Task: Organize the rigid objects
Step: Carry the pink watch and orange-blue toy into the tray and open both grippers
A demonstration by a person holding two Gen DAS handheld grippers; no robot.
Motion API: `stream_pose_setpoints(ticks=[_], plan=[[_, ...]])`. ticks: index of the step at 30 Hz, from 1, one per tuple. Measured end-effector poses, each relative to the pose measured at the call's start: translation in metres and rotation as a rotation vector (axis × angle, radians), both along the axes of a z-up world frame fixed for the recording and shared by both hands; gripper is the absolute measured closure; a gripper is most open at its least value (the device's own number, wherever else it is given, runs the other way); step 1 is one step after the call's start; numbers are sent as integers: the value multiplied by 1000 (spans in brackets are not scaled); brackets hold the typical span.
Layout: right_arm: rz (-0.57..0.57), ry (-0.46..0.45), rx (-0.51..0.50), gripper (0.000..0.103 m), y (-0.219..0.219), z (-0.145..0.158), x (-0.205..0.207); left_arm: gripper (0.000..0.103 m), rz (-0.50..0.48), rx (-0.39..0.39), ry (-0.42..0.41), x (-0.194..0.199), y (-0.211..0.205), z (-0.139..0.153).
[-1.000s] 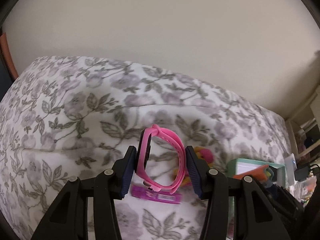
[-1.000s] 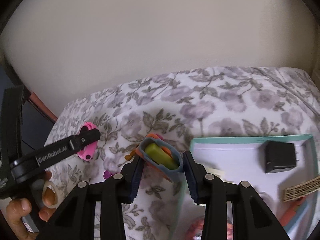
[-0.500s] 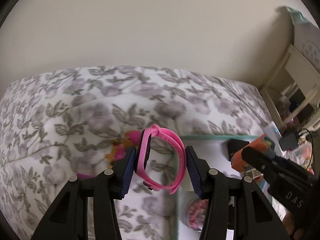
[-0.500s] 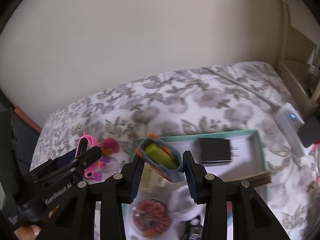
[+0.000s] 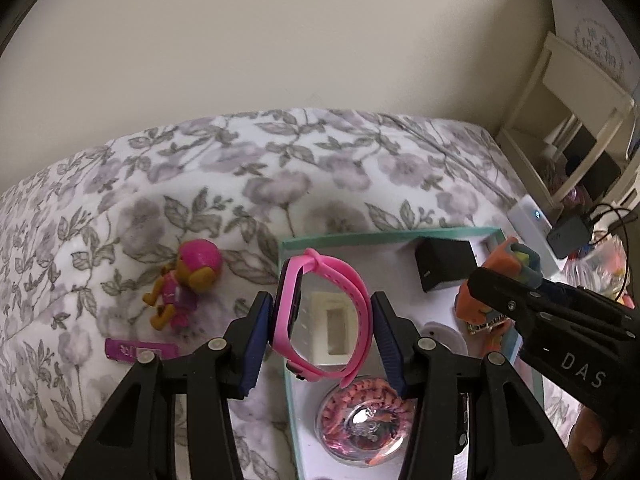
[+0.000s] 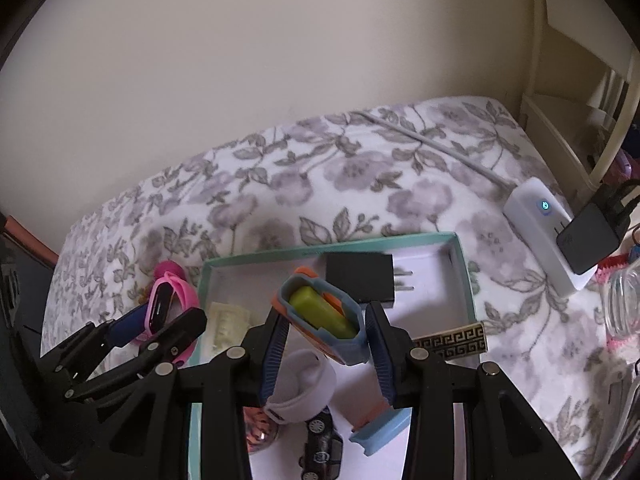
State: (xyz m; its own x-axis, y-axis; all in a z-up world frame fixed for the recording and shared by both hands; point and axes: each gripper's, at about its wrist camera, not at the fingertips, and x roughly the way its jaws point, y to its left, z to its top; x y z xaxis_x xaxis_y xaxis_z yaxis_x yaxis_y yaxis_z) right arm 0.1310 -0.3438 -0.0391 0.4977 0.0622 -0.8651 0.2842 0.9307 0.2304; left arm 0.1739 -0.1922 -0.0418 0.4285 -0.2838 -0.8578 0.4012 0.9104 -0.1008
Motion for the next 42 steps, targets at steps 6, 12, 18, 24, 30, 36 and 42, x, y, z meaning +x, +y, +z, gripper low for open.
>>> stream_pose_setpoints(ticks=[6,12,18,24,30,36,42], plan=[[-11,68,31,61,-5,-24,3,51,-21,20,24,-2,-8,-9],[-21,81,24,60,-7,-25,3,51,-14,19,45,-1,-7,-14],[-36,63,0,44,-7,-16,3,48,-1,16,42,1,-3,-10],[-54,49,-28,44,-8,-9,3,36,21,-6,35,5,6,-2],[-14,-3,-53,31,8,6,6,26,101,-23,18,21,36,7],[46,-20,-83,21,32,6,15,20,224,-35,30,40,84,6],[81,-33,-89,17,58,3,24,20,332,-33,59,52,132,-4]])
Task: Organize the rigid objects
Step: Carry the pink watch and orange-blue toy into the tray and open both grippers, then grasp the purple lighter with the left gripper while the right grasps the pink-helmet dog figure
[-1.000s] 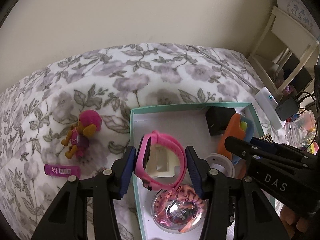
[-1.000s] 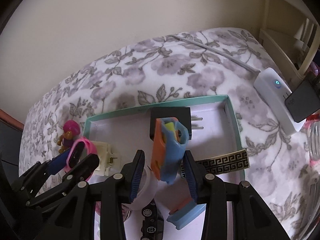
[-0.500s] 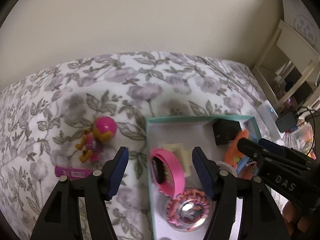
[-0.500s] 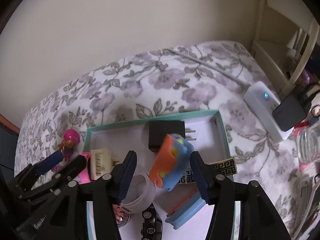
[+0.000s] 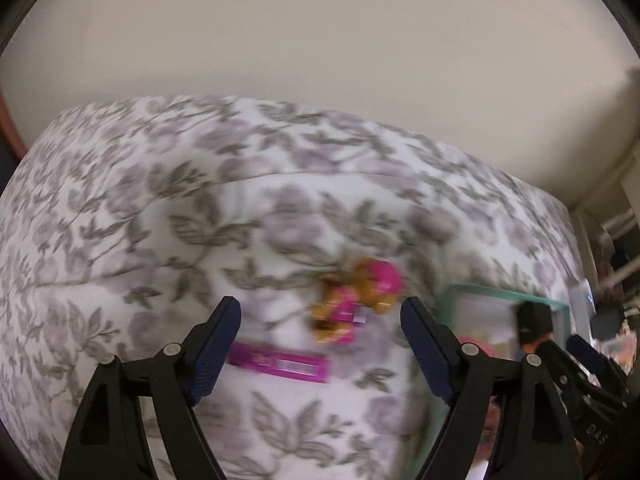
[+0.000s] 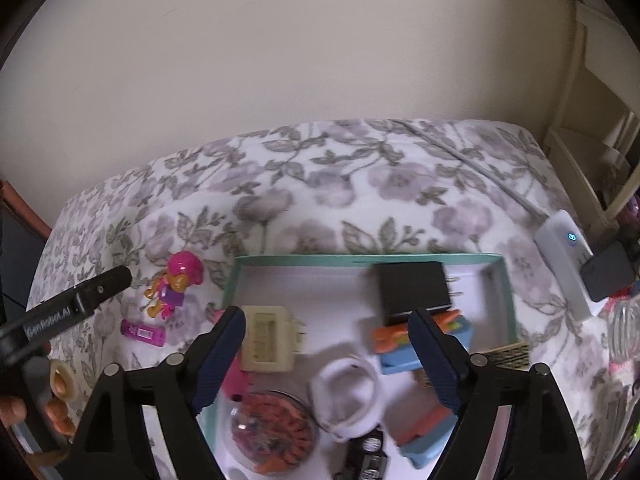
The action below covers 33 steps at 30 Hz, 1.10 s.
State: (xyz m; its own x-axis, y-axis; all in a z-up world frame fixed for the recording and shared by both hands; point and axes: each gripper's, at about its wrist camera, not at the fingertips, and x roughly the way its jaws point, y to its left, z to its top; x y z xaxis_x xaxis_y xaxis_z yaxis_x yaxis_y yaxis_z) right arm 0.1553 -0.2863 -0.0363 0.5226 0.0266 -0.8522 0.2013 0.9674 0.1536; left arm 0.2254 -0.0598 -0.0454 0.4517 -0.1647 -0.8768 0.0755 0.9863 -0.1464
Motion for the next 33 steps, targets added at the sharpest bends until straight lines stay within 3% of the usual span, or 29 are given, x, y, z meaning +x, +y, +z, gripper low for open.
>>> stream_pose_setpoints(ticks=[6,16,23,33], plan=[[54,-20,24,17,35,-3,12,20,80,6,65,12,43,-13],[90,-18,6,17,62,-8,22,20,23,5,145,12,38,-36],[90,-11,8,17,63,-10,23,20,10,120,145,6,12,-53],[113,-15,11,17,70,-8,24,20,-34,216,198,-11,-9,-67]])
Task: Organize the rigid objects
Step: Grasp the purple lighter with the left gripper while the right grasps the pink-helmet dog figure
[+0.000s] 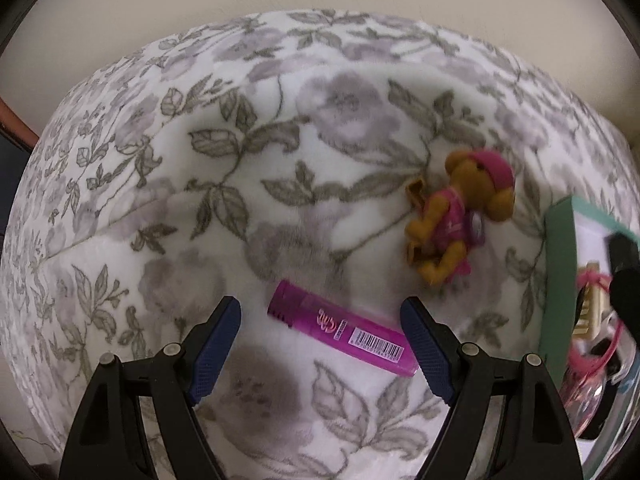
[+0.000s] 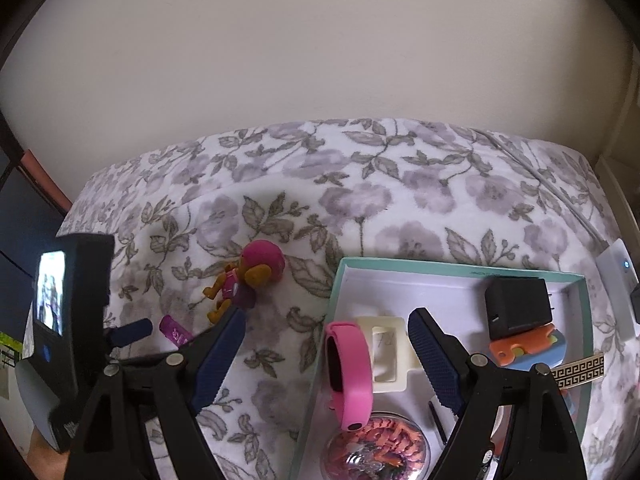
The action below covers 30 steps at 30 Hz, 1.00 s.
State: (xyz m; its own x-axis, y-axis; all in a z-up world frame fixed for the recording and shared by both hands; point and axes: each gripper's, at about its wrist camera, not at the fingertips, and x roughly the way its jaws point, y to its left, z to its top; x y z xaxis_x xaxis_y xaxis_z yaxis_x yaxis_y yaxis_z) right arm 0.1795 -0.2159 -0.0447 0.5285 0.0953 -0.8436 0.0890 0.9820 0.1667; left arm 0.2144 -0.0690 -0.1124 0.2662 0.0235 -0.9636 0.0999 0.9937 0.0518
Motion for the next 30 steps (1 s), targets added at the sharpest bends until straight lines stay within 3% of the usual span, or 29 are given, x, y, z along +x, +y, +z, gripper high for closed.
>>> stream_pose_setpoints(ticks=[7,11,15,18,21,25,30], plan=[[21,-16,54,17,11,-6,3,20,-59,49,40,-15,7,2],[31,-24,87,25,19,-10,8,23,-64,39,45,-17,14,1],[40,-33,103,34,29,-14,14,43,-79,-38,66,-19,23,3],[50,-28,97,41,37,-19,19,55,-100,-42,63,-22,21,5],[55,-18,85,42,44,-25,24,57,-111,-51,61,-24,17,7],[59,-10,53,43,51,-32,29,70,-95,-57,52,-18,21,9],[75,-6,-8,43,62,-38,36,78,-74,-62,34,-9,31,10]])
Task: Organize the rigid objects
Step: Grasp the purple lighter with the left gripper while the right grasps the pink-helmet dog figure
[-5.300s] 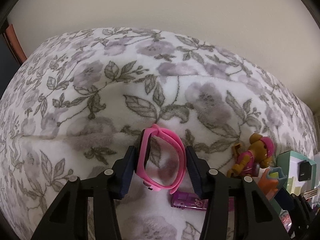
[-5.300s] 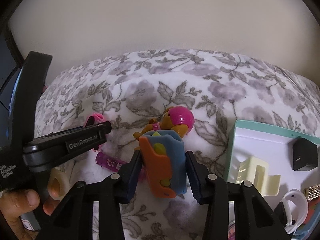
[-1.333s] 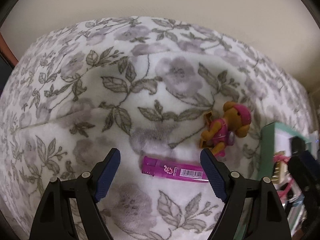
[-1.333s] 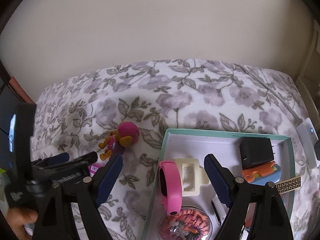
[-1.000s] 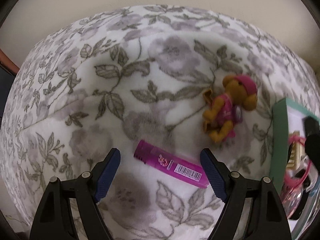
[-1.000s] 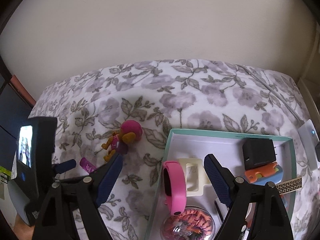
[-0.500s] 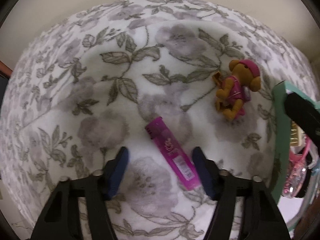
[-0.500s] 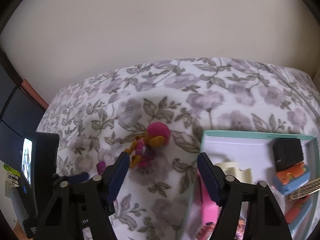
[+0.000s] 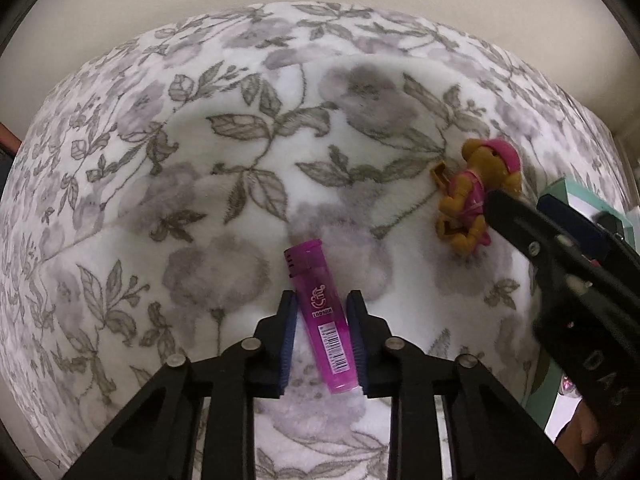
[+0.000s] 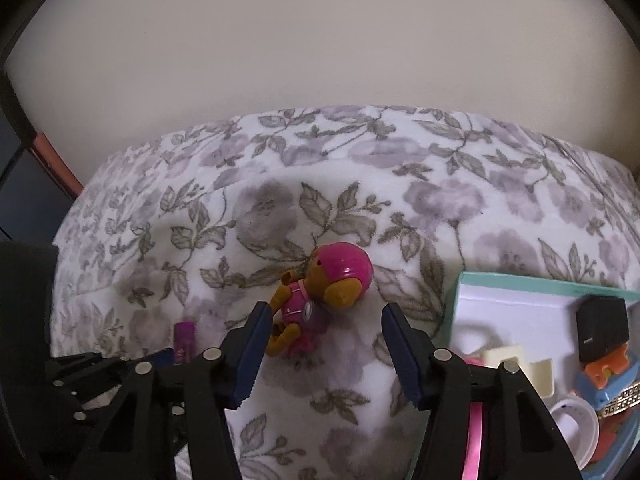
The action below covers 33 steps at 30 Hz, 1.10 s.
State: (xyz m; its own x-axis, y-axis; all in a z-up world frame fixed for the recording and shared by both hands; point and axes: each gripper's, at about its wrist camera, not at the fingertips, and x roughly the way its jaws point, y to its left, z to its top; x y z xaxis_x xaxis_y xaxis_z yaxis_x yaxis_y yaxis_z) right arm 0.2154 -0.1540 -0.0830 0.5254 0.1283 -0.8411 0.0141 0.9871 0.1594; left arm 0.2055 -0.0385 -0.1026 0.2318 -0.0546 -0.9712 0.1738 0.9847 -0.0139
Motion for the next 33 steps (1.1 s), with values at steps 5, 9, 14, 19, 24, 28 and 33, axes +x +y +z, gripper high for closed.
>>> stream_pose_setpoints(ticks=[5,9,14,19,24,28,33], plan=[[9,5,-42,43,8,-5,5,81,26,-9,-13,10,2,3],[26,0,-57,43,15,-5,4,82,56,-3,-26,17,9,4],[42,-8,-75,43,22,-1,7,82,93,-32,-29,23,16,2],[45,-8,-108,43,29,1,8,82,116,-58,-35,25,17,5],[47,-13,-129,44,31,4,8,82,135,-97,-32,34,38,-2],[30,8,-127,44,26,4,14,82,150,-123,-32,38,50,-6],[-15,43,-102,44,18,3,26,82,166,-163,-28,43,66,-8]])
